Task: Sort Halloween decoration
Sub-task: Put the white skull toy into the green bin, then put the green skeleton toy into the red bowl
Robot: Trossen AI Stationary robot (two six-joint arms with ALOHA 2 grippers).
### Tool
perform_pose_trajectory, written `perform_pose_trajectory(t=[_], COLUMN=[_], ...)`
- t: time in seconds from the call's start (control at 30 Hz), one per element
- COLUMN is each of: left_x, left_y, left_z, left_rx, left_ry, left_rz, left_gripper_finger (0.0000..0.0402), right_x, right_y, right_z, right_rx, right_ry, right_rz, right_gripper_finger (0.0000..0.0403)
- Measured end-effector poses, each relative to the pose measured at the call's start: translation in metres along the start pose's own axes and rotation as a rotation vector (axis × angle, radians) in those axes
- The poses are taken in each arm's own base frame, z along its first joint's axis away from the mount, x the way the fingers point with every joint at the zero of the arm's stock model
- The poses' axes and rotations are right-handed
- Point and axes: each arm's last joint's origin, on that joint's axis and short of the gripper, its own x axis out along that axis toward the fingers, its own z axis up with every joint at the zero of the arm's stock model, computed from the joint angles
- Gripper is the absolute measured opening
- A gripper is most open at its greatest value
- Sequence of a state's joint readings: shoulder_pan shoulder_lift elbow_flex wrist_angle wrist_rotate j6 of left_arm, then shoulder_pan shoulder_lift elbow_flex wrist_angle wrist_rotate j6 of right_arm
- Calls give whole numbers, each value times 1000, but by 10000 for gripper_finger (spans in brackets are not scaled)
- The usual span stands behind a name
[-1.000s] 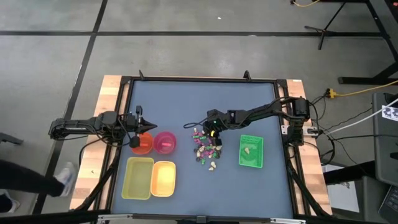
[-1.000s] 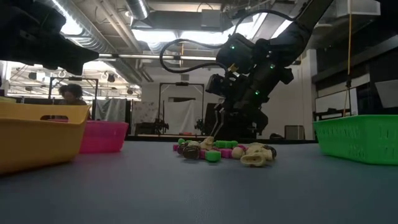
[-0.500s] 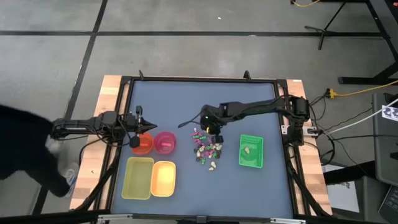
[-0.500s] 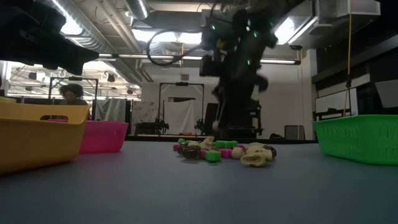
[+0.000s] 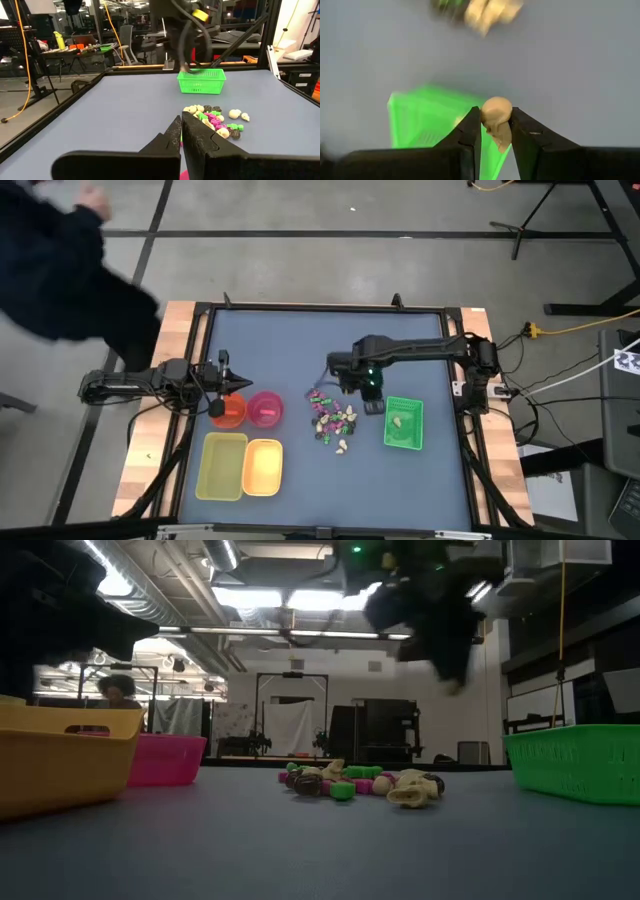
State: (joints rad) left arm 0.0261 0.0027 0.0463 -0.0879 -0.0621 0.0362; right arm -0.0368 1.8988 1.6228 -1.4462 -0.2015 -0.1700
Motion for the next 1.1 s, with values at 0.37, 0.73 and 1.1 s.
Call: perform_pose_trajectory(t=[0.37, 0.73, 1.1], left_x=[0, 0, 0], left_y=[0, 0, 0], left_z=[0, 0, 0], left_rx=[0, -1, -3], left_ry=[0, 0, -1], left_rz=[0, 0, 0], left_gripper_finger=[0, 0, 0], right_x=[45, 56, 55], right_y=[47, 53, 52], right_z=[-22, -27, -27], right_rx=[19, 5, 6], right_ry=[297, 346, 346], right_rz=[73, 66, 66], right_gripper_finger=[76, 138, 183])
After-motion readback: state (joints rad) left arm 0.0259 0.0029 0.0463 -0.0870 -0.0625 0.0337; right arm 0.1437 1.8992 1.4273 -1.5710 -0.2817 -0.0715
